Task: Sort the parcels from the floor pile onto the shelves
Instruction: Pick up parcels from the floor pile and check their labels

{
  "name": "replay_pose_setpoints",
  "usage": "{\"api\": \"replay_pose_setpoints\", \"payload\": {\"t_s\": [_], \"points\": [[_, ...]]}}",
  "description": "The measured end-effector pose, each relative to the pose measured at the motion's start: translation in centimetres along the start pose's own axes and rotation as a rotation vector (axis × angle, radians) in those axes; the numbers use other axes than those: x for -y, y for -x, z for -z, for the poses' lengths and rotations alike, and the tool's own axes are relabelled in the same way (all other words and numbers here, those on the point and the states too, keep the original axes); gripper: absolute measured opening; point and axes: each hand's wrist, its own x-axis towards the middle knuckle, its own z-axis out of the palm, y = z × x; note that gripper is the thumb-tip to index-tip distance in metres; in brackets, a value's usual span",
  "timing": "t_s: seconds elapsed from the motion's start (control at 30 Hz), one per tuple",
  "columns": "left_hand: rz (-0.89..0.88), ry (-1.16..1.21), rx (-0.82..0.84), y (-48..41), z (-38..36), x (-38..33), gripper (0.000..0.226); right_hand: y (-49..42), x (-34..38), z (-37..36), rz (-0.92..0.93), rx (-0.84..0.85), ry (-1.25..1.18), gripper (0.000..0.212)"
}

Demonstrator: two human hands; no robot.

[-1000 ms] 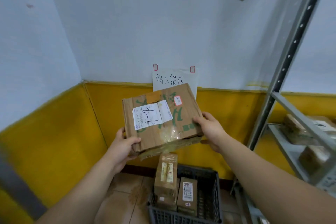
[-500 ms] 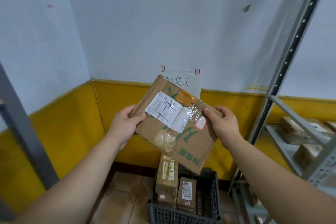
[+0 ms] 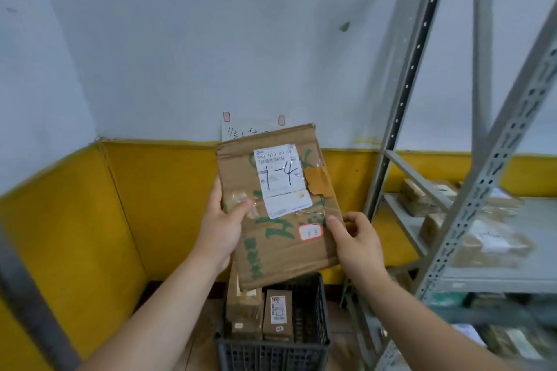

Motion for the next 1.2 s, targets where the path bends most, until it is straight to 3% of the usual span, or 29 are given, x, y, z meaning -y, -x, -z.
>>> {"api": "replay_pose_setpoints", "payload": {"t_s": [0.2,0.4,0.5,0.6,0.77,1.03,1.13,1.2], "points": [[-0.022,-0.080,0.173,4.1,-5.7,0.4,0.056,0.5,0.5,7.4,0.115,0.042,0.033,0.068],[-0.020,-0.098,0.313,10.1,-15.4,2.3,0.054,0.6,-2.0,19.7,0.054,-0.112,0.007,0.054],[-0.004,-0.153,0.386,13.3,-21.2,3.6,0.053,1.2,-4.5,26.4,-0.001,-0.123,0.017,0.059],[0.043,-0.189,0.445,15.9,-27.0,5.0,0.056,1.9,-7.7,32.2,-0.063,-0.104,0.063,0.038],[0.073,-0.248,0.548,19.5,-35.5,6.2,0.056,2.9,-12.0,40.6,-0.137,-0.253,0.023,0.029],[0.212,-0.351,0.750,18.6,-44.3,9.5,0.031,-0.1,-17.2,48.7,-0.224,-0.627,-0.162,0.055],[0.248,-0.381,0.781,16.1,-47.9,11.8,0.015,-3.5,-18.8,50.5,-0.257,-0.709,-0.230,0.056],[0.266,-0.375,0.781,14.2,-50.6,13.1,0.017,-6.3,-19.8,51.5,-0.274,-0.734,-0.237,0.056]]}}
